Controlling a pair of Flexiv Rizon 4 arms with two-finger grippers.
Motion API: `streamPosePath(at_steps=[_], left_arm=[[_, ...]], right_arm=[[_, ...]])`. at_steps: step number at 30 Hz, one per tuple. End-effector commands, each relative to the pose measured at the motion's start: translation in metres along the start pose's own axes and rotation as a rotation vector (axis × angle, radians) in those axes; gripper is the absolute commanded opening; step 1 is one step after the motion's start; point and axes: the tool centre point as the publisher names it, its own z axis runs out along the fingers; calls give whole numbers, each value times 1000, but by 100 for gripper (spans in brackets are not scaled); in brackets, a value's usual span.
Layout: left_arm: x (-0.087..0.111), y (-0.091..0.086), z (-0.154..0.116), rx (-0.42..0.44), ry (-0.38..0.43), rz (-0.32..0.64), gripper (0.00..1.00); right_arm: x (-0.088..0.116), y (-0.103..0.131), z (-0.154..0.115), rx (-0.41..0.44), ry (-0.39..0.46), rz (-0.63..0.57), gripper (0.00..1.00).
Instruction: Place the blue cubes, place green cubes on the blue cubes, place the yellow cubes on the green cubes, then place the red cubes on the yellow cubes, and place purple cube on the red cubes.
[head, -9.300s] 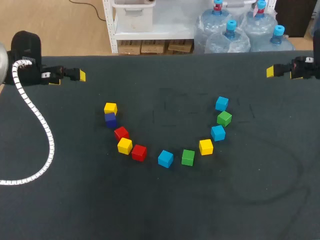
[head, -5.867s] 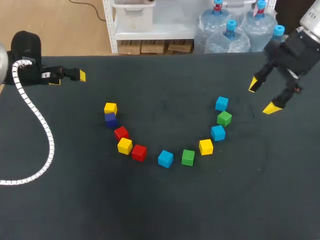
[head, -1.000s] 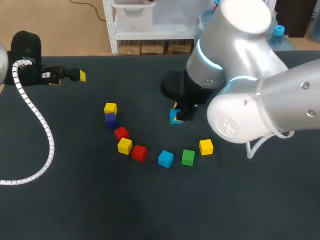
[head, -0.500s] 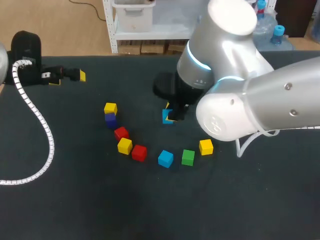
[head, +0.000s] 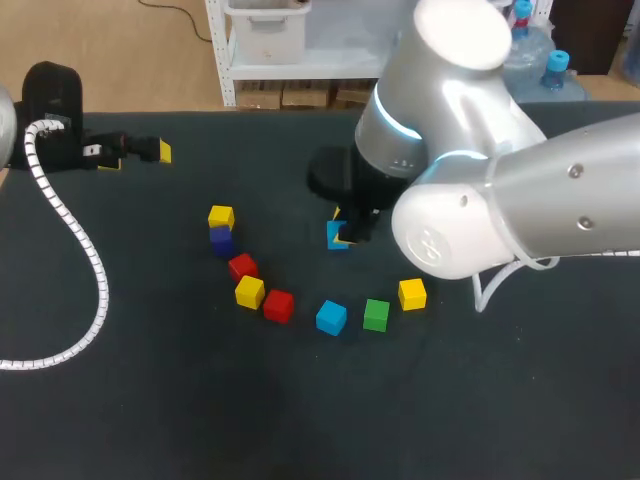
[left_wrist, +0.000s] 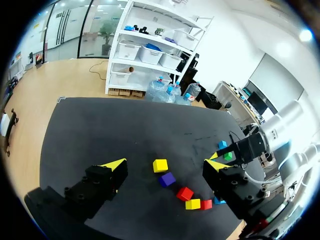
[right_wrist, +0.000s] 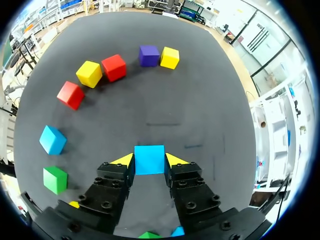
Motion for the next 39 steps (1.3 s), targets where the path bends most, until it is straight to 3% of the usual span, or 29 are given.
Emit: streamPosePath(at_steps=[1, 36, 39], left_arm=[[1, 2, 0, 6, -4, 1, 100], [1, 2, 0, 6, -4, 1, 100], [1, 2, 0, 6, -4, 1, 100]], right_arm=[[1, -2, 2, -4, 1, -4, 0], [3, -6, 11, -30, -6, -4, 3], [3, -7, 10, -29, -7, -3, 0]])
